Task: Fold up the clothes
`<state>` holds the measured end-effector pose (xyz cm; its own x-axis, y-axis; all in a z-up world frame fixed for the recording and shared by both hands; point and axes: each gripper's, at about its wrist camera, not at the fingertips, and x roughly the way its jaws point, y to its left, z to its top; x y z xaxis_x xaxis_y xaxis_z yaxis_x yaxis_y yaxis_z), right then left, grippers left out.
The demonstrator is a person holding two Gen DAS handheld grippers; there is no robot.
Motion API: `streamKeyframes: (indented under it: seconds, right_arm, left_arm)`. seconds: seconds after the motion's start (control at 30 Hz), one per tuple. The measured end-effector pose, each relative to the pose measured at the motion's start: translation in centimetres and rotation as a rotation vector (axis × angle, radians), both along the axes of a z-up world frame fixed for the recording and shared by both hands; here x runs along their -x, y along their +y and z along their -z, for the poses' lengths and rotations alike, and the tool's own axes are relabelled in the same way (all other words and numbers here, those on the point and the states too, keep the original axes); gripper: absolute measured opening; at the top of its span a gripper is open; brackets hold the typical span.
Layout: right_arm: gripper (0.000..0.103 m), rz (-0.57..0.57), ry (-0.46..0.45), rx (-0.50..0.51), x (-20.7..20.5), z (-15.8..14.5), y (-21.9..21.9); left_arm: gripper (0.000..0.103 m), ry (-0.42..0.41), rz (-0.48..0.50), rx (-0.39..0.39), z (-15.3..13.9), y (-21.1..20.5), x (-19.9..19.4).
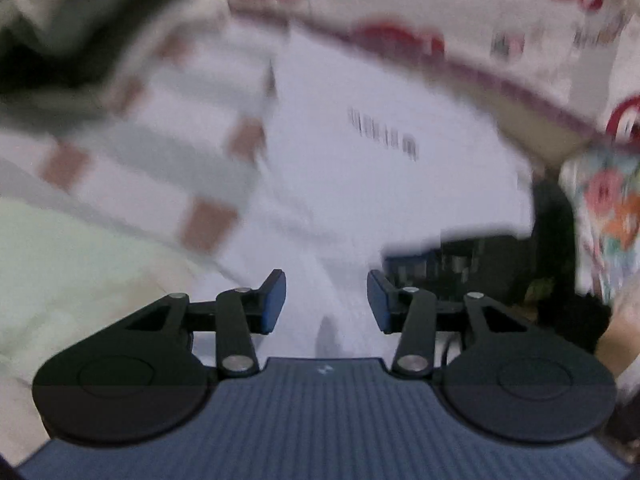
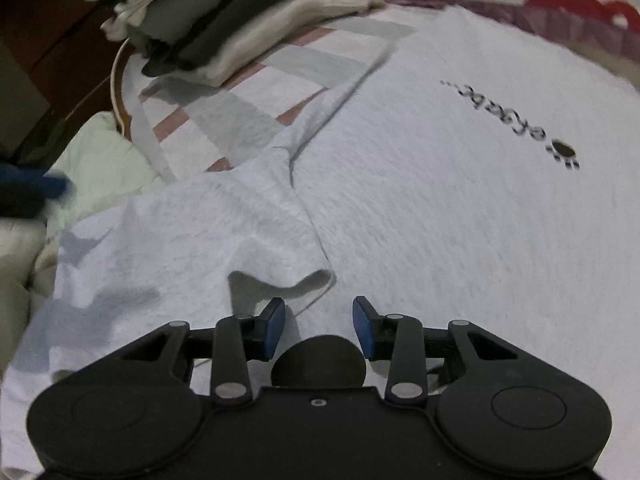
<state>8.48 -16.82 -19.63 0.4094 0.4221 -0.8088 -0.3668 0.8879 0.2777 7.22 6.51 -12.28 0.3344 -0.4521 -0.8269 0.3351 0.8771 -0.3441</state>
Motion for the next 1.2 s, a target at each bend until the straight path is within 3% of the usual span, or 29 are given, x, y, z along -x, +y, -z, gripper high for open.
streamKeyframes:
  seconds: [0.07, 0.13, 0.17, 0.2, 0.33, 0.5, 0.6, 0.63, 0.73, 0.77, 0.83, 0.87, 0.93, 1.03, 1.13, 1.2]
  right_arm:
    - [0.042, -0.007, -0.033, 0.001, -0.6, 0.1, 0.0]
    - [0.04, 0.001, -0.06, -0.006, -1.3, 0.3, -0.2]
    - [0.018, 0.026, -0.055, -0.022, -1.8, 0.3, -0.7]
    - [0.007, 0.051, -0.05, -0.038, -2.3, 0.4, -1.1]
    - [0.006, 0.166, 0.009, -0.168, -2.8, 1.0, -3.6]
    - [0.006, 0.151, -0.006, -0.111, -2.5, 1.0, -2.9]
    - [0.013, 0.179, 0.016, -0.146, -2.5, 1.1, -3.3]
    - [0.016, 0.208, 0.065, -0.187, -2.4, 1.2, -3.9]
    - [0.037, 0.294, 0.213, -0.311, -2.1, 1.3, -5.7]
    - [0.044, 0.319, 0.267, -0.367, -1.9, 1.3, -6.4]
    - [0.046, 0.339, 0.393, -0.581, -0.5, 1.5, -8.1]
    - [0.046, 0.337, 0.398, -0.608, 0.2, 0.8, -8.6]
    - [0.047, 0.327, 0.338, -0.558, 1.3, -1.9, -9.3]
    - [0.047, 0.322, 0.196, -0.558, 2.5, -7.8, -11.9]
    - [0.058, 0.316, 0.079, -0.606, 3.5, -13.5, -16.3]
    - [0.064, 0.358, 0.155, -0.568, 3.8, -12.0, -19.9]
  left_arm:
    - [0.039, 0.062, 0.049, -0.062, 2.0, -1.1, 0.3]
    - [0.041, 0.062, 0.089, -0.069, 1.8, -1.4, 1.1]
    - [0.041, 0.062, 0.107, -0.075, 1.8, -1.4, 1.5]
    - [0.041, 0.062, 0.125, -0.091, 1.9, -1.5, 2.0]
    - [0.041, 0.06, 0.159, -0.128, 1.8, -1.5, 2.9]
    - [0.041, 0.09, 0.143, -0.102, 1.9, -0.4, 2.6]
    - [0.043, 0.078, 0.141, -0.095, 2.0, -0.6, 2.7]
    - [0.045, 0.073, 0.14, -0.09, 2.1, -0.7, 2.6]
    - [0.051, 0.056, 0.128, -0.078, 2.2, -0.7, 2.6]
    - [0.056, 0.047, 0.122, -0.081, 2.1, -0.7, 2.7]
    - [0.06, 0.021, 0.123, -0.102, 2.0, -1.0, 2.9]
    - [0.061, 0.005, 0.124, -0.117, 1.9, -1.3, 3.1]
    - [0.061, -0.035, 0.121, -0.157, 1.7, -1.9, 3.4]
    - [0.061, -0.096, 0.119, -0.214, 0.8, -2.8, 3.7]
    - [0.061, -0.132, 0.125, -0.22, -0.8, -4.3, 3.4]
    - [0.061, -0.131, 0.132, -0.166, -2.0, -5.9, 2.7]
